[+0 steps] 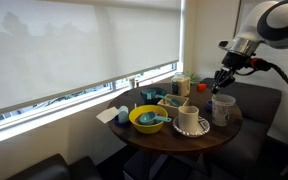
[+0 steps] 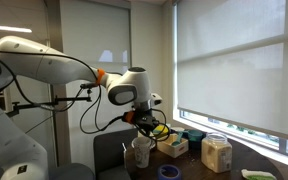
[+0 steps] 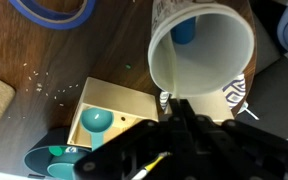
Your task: Pick up the two stacked paper coffee cups from the table and move them to the left side of the table, remove the spoon from the paper coffee cups and put it in the sugar jar
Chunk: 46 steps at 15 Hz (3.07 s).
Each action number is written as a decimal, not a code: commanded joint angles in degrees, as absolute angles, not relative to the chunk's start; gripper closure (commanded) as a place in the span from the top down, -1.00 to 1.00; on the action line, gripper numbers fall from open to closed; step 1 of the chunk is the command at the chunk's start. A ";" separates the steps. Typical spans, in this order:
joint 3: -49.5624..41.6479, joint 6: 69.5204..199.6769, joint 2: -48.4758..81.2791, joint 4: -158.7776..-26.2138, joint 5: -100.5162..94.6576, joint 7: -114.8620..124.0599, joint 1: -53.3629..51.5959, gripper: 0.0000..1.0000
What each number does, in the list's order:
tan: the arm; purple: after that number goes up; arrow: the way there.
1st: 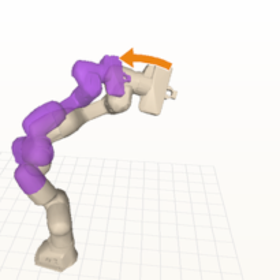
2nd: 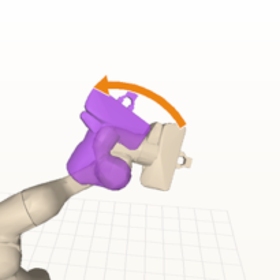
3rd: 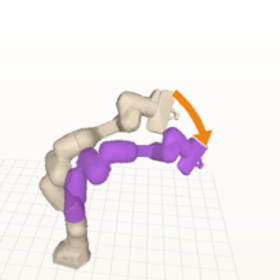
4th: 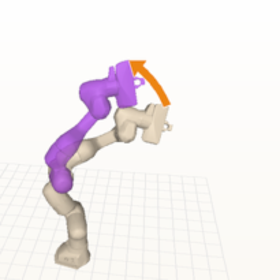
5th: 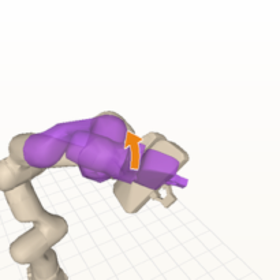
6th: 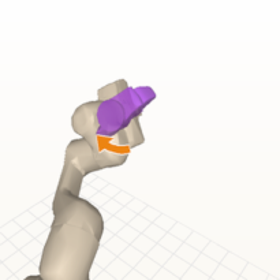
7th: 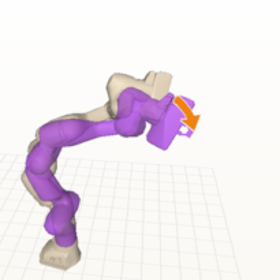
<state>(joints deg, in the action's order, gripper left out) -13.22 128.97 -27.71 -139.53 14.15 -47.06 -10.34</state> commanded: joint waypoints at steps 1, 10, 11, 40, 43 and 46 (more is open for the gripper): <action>-10.89 128.15 -28.46 -138.11 14.16 -45.14 -8.47 -0.98; -11.84 126.94 -36.50 -135.74 13.85 -48.19 -8.65 -0.98; -12.13 127.22 -37.78 -135.41 14.13 -48.31 -8.76 -0.98; -31.35 125.83 -0.52 -96.83 33.59 -53.11 -5.44 -0.98; -24.84 126.46 -1.84 -99.04 34.08 -51.96 1.14 -0.92; -23.21 124.81 1.29 -95.82 36.00 -52.29 4.35 -0.92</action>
<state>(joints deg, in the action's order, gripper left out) -29.20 125.06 1.18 -96.16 36.13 -52.40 -1.69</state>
